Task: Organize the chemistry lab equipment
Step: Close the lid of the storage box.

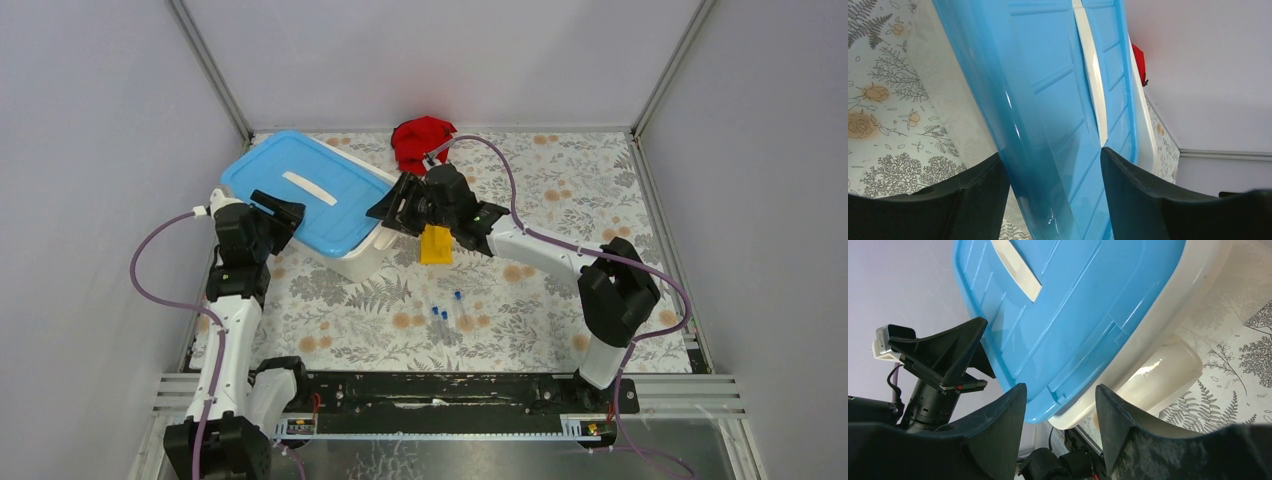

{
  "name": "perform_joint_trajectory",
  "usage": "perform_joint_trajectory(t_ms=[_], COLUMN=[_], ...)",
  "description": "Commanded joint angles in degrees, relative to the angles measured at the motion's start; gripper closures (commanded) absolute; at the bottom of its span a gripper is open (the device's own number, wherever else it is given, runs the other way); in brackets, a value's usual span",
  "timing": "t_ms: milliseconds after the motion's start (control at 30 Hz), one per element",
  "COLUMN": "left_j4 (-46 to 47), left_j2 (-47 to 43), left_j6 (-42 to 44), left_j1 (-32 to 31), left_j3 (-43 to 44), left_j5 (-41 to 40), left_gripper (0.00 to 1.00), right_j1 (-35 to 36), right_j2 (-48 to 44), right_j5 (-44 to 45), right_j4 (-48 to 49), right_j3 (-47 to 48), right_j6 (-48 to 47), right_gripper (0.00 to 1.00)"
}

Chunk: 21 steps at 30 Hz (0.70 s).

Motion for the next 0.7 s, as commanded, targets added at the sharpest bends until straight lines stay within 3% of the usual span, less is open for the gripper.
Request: perform_joint_trajectory(t_ms=[0,333,667], left_j4=[2.33,1.05,-1.39], left_j2=[1.44,-3.73,-14.53], left_j6=[2.41,-0.53,-10.96], left_j1=[0.31,0.3,0.25], left_j3=[0.83,-6.56,-14.5], left_j5=[3.84,-1.1,-8.9], left_gripper=[0.3,0.41,0.74], right_j1=[-0.59,-0.62,-0.64], right_j2=[-1.56,-2.22,-2.56], right_j5=[-0.42,-0.66,-0.97], right_j4=[2.85,3.9,5.62], right_j3=[-0.3,-1.75,-3.18], right_j6=[0.31,0.34,0.6], right_gripper=[0.4,0.4,0.4])
